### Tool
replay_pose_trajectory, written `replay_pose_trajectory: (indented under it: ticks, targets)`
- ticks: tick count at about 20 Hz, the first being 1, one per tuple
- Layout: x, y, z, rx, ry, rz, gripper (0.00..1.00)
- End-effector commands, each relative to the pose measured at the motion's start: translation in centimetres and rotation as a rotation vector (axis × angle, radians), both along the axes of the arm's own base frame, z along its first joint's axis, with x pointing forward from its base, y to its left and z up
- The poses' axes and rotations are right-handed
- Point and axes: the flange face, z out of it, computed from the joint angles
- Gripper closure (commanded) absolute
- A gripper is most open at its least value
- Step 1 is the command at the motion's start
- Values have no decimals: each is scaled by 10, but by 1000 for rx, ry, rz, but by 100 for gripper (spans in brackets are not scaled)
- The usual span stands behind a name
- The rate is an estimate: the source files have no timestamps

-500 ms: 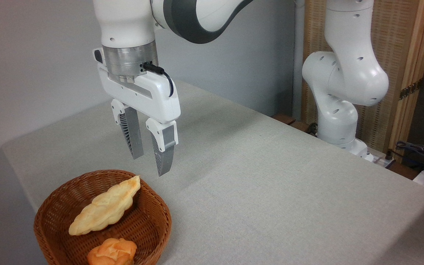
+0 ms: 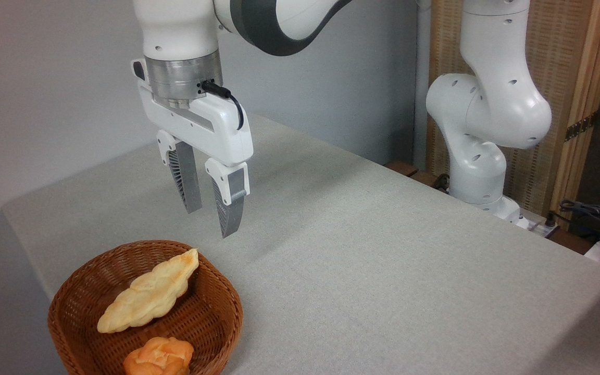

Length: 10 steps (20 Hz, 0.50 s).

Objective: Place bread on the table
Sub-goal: 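Move the open gripper toward the pale croissant in the wicker basket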

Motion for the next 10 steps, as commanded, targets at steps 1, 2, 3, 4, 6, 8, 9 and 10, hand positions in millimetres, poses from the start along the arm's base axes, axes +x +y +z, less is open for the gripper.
replay_pose_trajectory:
  ticks: [1, 2, 3, 4, 6, 8, 9, 10]
  targets:
    - [-3, 1, 8, -16, 9, 17, 0]
    - [-3, 1, 8, -16, 9, 17, 0]
    - [-3, 1, 9, -16, 9, 17, 0]
    - [-4, 1, 10, -16, 7, 16, 0]
    - [-4, 1, 10, -17, 6, 10, 0]
    - [-1, 1, 7, -20, -3, 11, 0]
    - [1, 1, 5, -21, -8, 9, 0]
    - [6, 3, 6, -33, -38, 14, 0]
